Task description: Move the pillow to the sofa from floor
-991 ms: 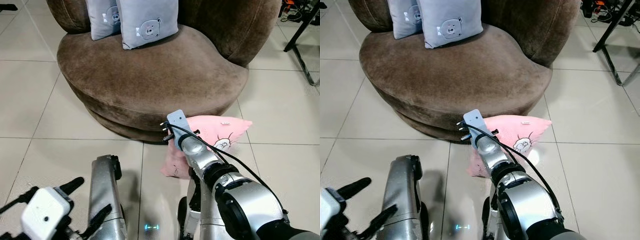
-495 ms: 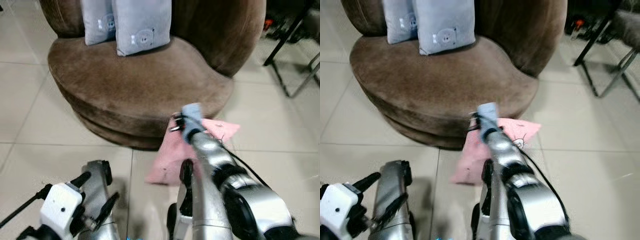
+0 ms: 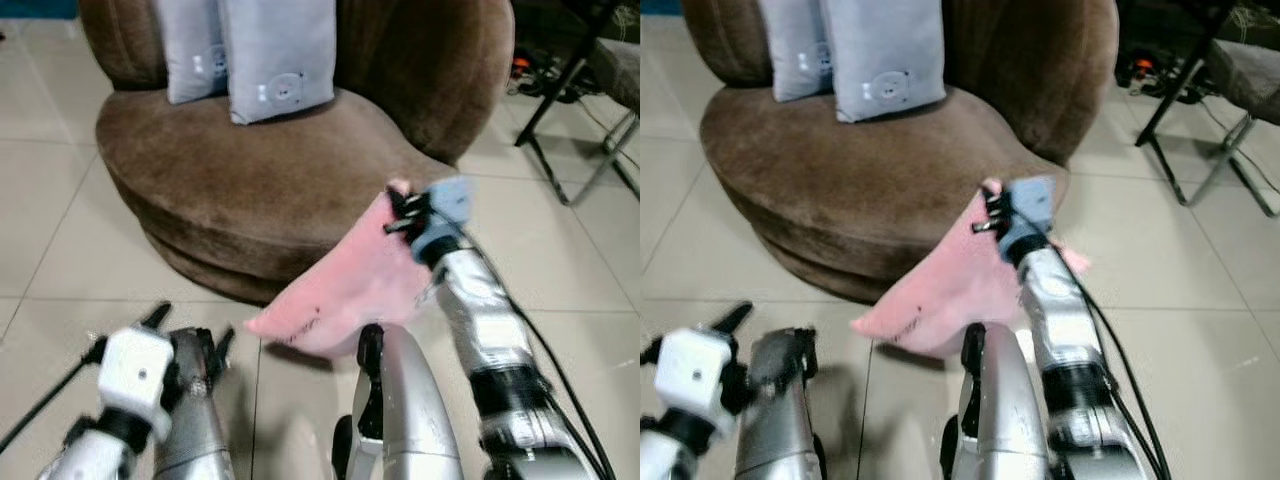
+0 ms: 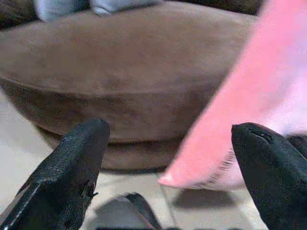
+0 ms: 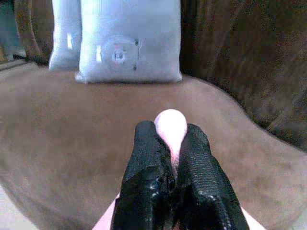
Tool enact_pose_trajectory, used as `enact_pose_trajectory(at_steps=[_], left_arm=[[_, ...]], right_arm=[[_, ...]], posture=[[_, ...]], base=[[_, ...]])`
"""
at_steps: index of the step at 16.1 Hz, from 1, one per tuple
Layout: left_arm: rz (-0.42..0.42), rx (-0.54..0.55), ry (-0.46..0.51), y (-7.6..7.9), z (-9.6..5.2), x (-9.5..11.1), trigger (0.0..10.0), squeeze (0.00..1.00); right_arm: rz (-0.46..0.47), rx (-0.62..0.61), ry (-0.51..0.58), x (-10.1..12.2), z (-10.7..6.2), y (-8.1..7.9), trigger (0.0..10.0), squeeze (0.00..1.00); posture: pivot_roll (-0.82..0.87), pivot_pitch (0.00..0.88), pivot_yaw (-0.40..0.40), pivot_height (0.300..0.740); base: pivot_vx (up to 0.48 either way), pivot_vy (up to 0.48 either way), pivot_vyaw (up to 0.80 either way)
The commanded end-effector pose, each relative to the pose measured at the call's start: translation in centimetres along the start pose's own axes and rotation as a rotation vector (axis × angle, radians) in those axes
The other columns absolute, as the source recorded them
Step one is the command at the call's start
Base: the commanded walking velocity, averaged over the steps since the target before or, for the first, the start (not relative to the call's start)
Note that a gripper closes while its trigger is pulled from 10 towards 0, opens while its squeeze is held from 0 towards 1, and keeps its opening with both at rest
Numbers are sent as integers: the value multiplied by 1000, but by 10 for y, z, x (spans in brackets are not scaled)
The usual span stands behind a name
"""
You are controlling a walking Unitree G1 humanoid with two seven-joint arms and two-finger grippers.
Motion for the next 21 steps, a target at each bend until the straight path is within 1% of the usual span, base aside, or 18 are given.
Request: enact_pose_trajectory(at_steps=[1, 2, 3, 4, 5, 6, 8, 9, 10, 12, 14, 16, 17, 19, 21], left_arm=[[10, 41, 12, -5, 0, 1, 10000, 851], [12, 63, 38, -8, 3, 7, 10000, 851], [8, 67, 52, -9, 6, 10, 10000, 851], [7, 60, 77, -9, 12, 16, 10000, 847], [13, 49, 88, -9, 16, 18, 10000, 843], [26, 40, 95, -8, 20, 20, 10000, 839], [74, 41, 110, -10, 27, 24, 10000, 843], [90, 42, 115, -11, 28, 25, 10000, 843], [120, 78, 139, -23, 33, 32, 10000, 843], [115, 97, 165, -25, 37, 39, 10000, 847], [98, 71, 198, -15, 44, 46, 10000, 847], [94, 61, 196, -9, 47, 42, 10000, 847], [103, 64, 192, -11, 47, 40, 10000, 847], [109, 78, 194, -15, 47, 42, 10000, 847], [115, 100, 197, -19, 47, 44, 10000, 847]], right_arm=[[6, -11, 174, 46, -8, -1, 0, 0], [31, -10, 198, 56, -17, -8, 0, 0], [43, -3, 215, 61, -20, -13, 0, 0], [19, -29, 232, 70, -26, -19, 7686, 0], [24, -29, 217, 69, -30, -23, 10000, 0], [43, -11, 201, 63, -35, -25, 10000, 0], [39, -32, 115, 44, -39, -26, 10000, 0], [42, -34, 100, 42, -39, -27, 10000, 0], [113, -52, 61, 35, -38, -30, 10000, 0], [157, -63, 46, 33, -40, -31, 10000, 0], [114, -46, 72, 42, -37, -34, 10000, 0], [89, -24, 107, 57, -33, -37, 10000, 0], [89, -8, 131, 68, -30, -40, 10000, 0], [91, 9, 152, 78, -27, -42, 10000, 0], [81, 21, 155, 81, -24, -43, 10000, 0]], posture=[[183, 0, -129, 440], [178, 0, -122, 440], [169, 0, -114, 440], [159, 0, -114, 440], [161, 0, -119, 440], [167, 0, -118, 440], [161, 0, -111, 455], [160, 0, -110, 460], [151, 0, -105, 475], [155, 0, -101, 490], [152, 0, -99, 510], [145, 0, -105, 530], [146, 0, -107, 540], [153, 0, -118, 555], [160, 0, -124, 570]], base=[[0, 0, 0], [0, 0, 0], [0, 0, 0], [0, 0, 0], [0, 0, 0], [0, 0, 0], [0, 0, 0], [0, 0, 0], [0, 0, 0], [0, 0, 0], [0, 0, 0], [0, 0, 0], [0, 0, 0], [0, 0, 0], [0, 0, 0]])
Point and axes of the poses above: a point about 5 cm out from each wrist's last joint towards the gripper, its own z axis pointing out of the wrist towards the gripper, its own x axis along the axis of the wrist's last joint, y = z × x, the point moved 1 cm from there along z, pointing out of the wrist towards the gripper
